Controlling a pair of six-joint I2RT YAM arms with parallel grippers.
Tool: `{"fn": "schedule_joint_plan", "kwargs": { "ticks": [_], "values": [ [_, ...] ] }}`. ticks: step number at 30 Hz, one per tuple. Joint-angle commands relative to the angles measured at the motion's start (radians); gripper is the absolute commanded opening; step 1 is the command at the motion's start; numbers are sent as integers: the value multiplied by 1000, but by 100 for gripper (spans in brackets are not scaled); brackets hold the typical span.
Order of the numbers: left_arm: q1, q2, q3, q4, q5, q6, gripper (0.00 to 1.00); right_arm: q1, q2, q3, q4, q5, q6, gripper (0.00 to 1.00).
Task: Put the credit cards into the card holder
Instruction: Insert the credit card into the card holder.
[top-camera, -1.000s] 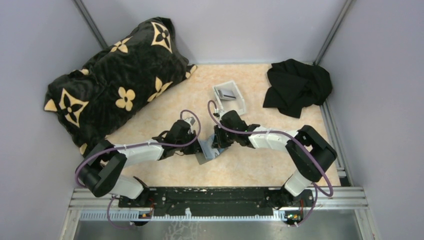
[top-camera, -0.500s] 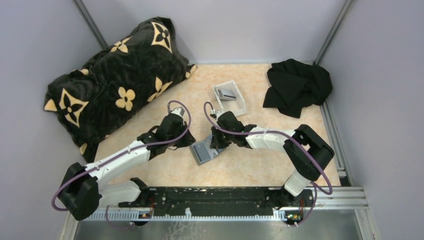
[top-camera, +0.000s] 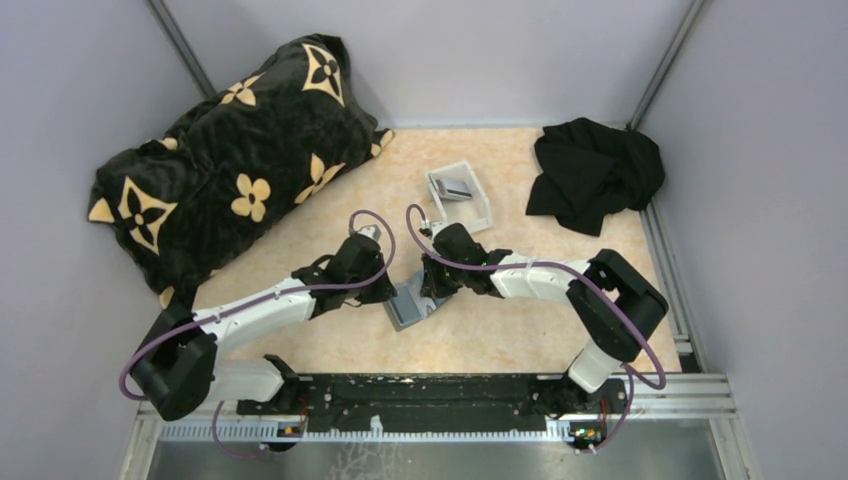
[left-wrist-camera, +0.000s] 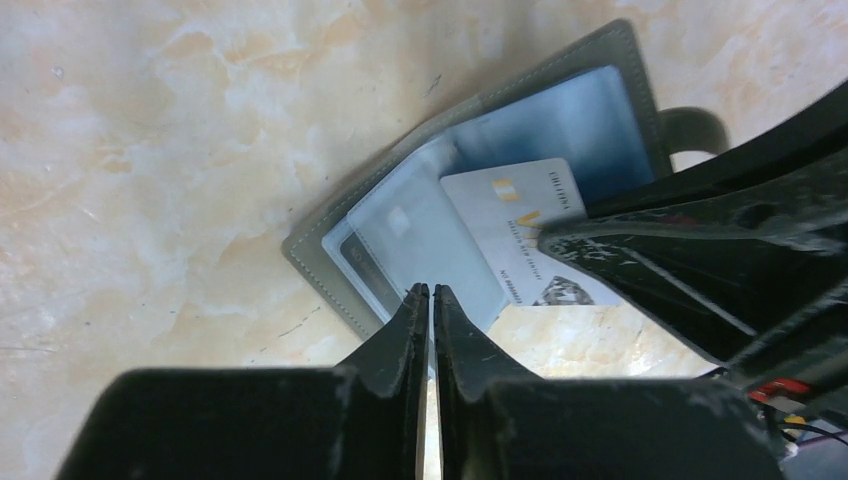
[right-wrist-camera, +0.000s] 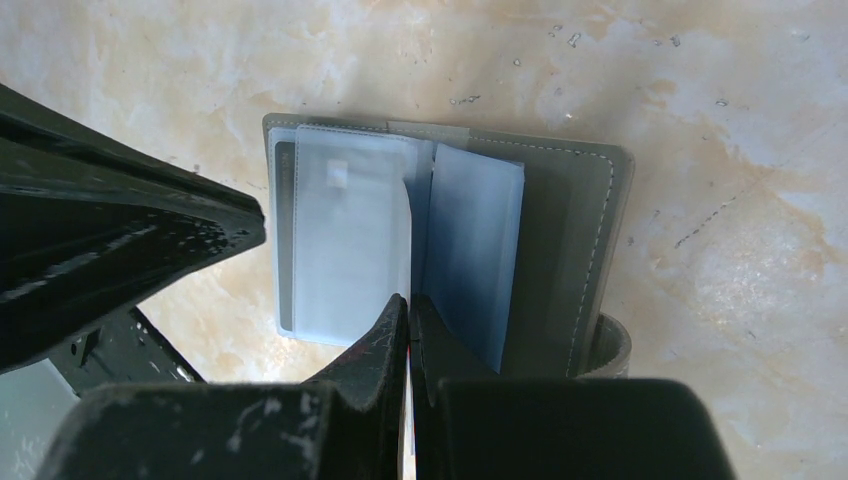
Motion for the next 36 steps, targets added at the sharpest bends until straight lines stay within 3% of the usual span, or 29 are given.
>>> {"fn": "schedule_joint_plan", "kwargs": {
  "ticks": [1, 22, 36],
  "values": [
    [-19, 34, -32, 43, 7, -24, 10, 15, -4, 37, -16, 23, -24, 0],
    [-41, 145, -46, 41, -34, -14, 9, 20, -58, 76, -49, 34, -24, 0],
    [-46, 135, -42, -29, -73, -10, 5, -62, -55, 71, -21, -7, -27, 0]
  ]
}}
